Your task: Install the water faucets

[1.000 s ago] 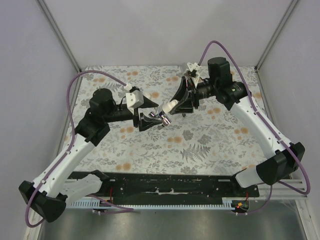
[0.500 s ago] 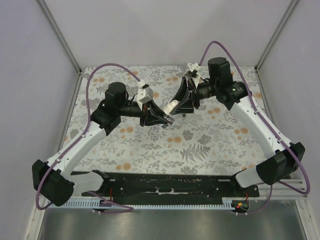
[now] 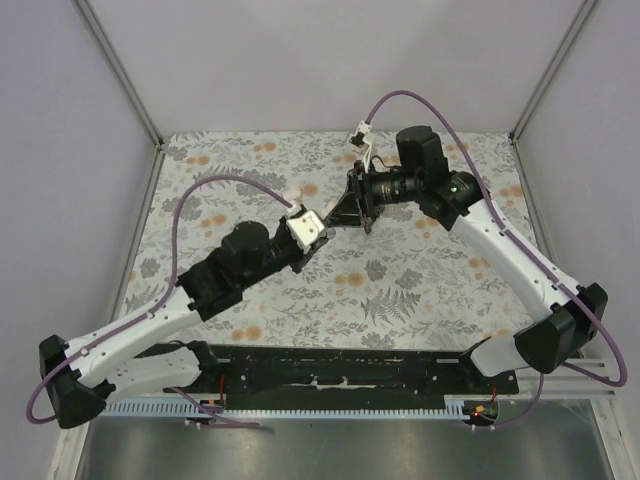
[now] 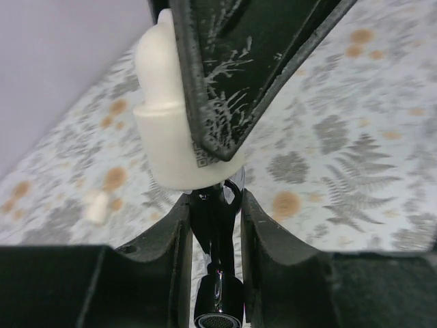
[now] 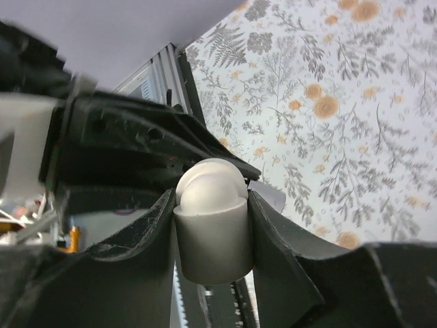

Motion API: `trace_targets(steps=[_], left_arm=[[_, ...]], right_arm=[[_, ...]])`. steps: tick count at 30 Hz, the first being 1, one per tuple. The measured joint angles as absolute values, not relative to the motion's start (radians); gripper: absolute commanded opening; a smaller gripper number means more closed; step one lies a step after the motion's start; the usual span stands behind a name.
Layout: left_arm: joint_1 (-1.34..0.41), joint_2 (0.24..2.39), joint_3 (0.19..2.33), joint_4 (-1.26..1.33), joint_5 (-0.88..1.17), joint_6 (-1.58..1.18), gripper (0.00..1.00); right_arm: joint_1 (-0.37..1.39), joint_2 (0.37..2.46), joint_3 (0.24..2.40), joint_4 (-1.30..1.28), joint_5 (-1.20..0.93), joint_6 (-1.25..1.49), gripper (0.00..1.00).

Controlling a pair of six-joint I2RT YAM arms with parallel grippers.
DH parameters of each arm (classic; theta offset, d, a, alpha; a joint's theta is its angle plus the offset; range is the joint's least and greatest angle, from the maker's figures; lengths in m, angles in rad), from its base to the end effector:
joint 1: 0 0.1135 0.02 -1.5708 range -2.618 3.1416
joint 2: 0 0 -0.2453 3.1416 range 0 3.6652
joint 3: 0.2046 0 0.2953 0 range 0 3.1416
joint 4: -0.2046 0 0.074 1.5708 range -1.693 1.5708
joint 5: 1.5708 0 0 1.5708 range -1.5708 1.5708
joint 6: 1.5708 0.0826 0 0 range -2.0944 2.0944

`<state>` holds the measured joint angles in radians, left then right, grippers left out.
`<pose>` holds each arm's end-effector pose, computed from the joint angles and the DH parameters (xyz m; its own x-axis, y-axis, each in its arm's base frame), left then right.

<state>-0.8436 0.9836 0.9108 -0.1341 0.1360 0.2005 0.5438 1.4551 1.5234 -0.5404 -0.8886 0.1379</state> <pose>0.2106 -0.2535 0.3245 0.0312 0.2618 -0.9646 0.8390 0.5177 0.1676 0.2992 0.2558 0.3794 -0.5116 -0.2080 -0.8336 -0.8556 0.2125 0.4721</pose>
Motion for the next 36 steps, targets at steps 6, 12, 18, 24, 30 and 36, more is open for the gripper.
trace_targets(steps=[6, 12, 18, 24, 30, 36], left_arm=[[-1.161, 1.086, 0.759, 0.152, -0.648, 0.48, 0.02], [-1.25, 1.229, 0.707, 0.459, -0.982, 0.67, 0.45], [-1.234, 1.021, 0.737, 0.302, -0.768, 0.51, 0.59], [-0.931, 0.833, 0.841, 0.056, -0.342, 0.296, 0.68], [-0.695, 0.847, 0.907, -0.117, 0.167, 0.192, 0.73], [-0.503, 0.936, 0.927, -0.121, 0.558, 0.096, 0.78]], right_arm=[[0.577, 1.443, 1.402, -0.446, -0.712, 0.39, 0.0], [0.577, 1.461, 1.388, -0.413, -0.683, 0.475, 0.0], [0.54, 1.479, 1.394, -0.377, -0.654, 0.45, 0.0], [0.464, 1.49, 1.399, -0.379, -0.757, 0.309, 0.0], [0.447, 1.491, 1.456, -0.374, -1.017, 0.131, 0.0], [0.447, 1.491, 1.497, -0.373, -1.254, -0.001, 0.0]])
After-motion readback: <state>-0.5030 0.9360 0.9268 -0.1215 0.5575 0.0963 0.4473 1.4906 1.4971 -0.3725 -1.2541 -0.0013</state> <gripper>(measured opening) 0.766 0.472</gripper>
